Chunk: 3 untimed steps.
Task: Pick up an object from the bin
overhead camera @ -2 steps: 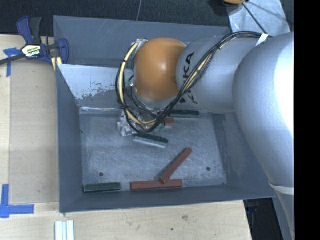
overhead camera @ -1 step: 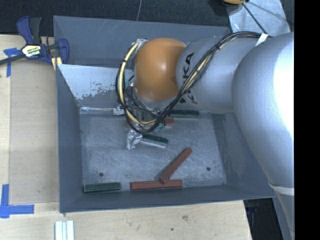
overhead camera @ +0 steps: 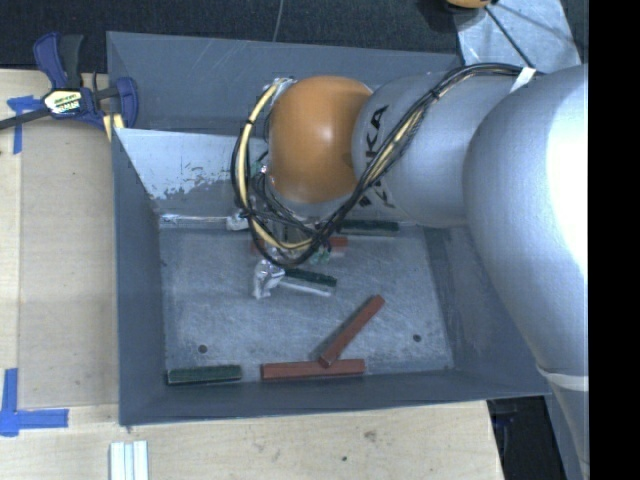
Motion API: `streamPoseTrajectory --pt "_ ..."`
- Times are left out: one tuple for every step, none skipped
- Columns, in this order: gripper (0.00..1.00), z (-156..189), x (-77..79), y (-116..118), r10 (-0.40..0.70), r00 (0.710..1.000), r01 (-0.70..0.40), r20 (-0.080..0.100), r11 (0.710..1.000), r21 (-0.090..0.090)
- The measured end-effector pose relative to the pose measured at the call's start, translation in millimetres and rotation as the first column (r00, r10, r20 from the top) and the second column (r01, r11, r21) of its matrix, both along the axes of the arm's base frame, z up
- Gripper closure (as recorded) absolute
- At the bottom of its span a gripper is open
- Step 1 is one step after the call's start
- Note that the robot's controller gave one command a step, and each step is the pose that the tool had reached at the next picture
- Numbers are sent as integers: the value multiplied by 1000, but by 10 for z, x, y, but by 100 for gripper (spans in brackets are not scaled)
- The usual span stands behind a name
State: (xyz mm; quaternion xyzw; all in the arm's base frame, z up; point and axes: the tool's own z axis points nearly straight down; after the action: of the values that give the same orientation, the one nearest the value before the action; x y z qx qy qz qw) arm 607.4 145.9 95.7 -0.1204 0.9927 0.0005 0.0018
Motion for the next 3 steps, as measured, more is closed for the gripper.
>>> streamPoseTrajectory --pt "0 -88 -143 -292 66 998 -66 0 998 0" --pt "0 -133 107 -671 152 988 -152 0 988 -1" --pt "100 -158 -50 -974 175 984 -175 28 985 2"
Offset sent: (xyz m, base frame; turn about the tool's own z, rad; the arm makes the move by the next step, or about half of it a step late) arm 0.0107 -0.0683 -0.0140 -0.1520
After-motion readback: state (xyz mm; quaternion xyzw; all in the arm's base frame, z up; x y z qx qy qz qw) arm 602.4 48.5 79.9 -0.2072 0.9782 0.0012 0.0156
